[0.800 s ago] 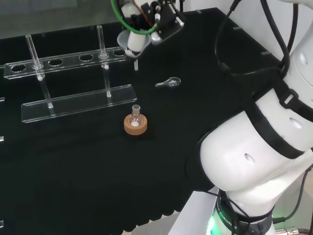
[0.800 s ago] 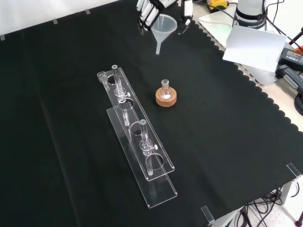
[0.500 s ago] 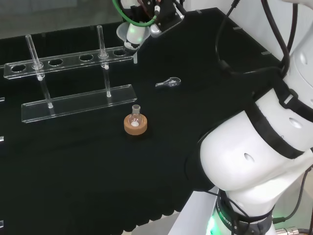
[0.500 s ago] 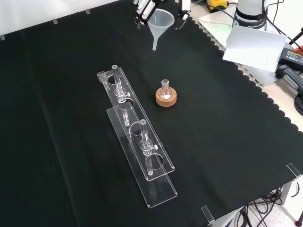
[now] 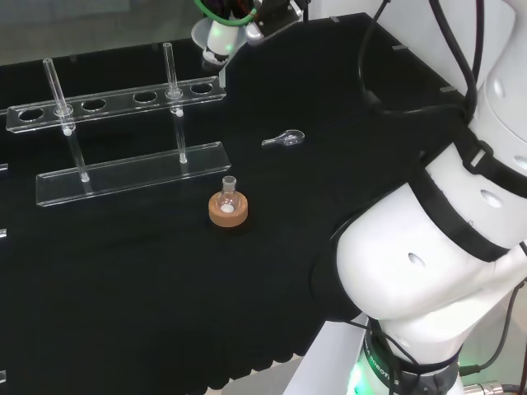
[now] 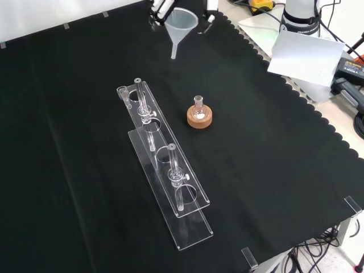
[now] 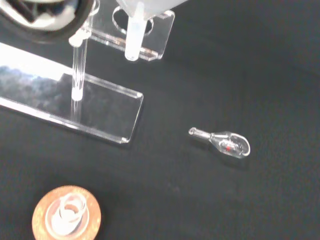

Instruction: Put the funnel back on the funnel stand.

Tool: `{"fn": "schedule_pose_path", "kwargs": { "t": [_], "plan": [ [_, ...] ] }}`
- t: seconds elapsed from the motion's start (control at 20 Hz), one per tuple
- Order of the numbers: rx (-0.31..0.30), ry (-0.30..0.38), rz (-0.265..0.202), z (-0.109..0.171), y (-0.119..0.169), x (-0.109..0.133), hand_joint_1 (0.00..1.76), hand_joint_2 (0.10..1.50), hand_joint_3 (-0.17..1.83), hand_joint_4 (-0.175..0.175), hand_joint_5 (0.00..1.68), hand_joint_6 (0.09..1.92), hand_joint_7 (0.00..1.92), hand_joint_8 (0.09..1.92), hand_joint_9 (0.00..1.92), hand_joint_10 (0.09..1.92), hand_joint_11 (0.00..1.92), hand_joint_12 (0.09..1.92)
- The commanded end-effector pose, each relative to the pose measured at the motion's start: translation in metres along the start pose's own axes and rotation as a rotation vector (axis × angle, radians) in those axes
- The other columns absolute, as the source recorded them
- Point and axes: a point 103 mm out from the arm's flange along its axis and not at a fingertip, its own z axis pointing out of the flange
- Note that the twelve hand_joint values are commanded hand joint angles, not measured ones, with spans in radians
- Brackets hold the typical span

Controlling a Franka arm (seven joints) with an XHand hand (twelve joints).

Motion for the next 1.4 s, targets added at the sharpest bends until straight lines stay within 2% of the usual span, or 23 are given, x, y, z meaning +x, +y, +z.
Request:
{"fn": "schedule_pose_path", "kwargs": {
  "t": [0.05, 0.8, 1.4],
  "plan": [
    [-0.009, 0.036, 0.007, -0.005, 0.031, -0.010, 0.79, 0.64, 0.59, -0.028, 0.59, 0.24, 0.61, 0.64, 0.92, 0.42, 0.77, 1.20],
    [-0.011, 0.065, -0.056, 0.006, 0.098, 0.001, 0.79, 0.64, 0.59, -0.030, 0.61, 0.27, 0.61, 0.64, 0.92, 0.42, 0.77, 1.20],
    [-0.038, 0.061, -0.064, 0.017, 0.120, 0.008, 0.80, 0.64, 0.60, -0.029, 0.59, 0.35, 0.61, 0.64, 0.91, 0.42, 0.77, 1.20]
  ]
}}
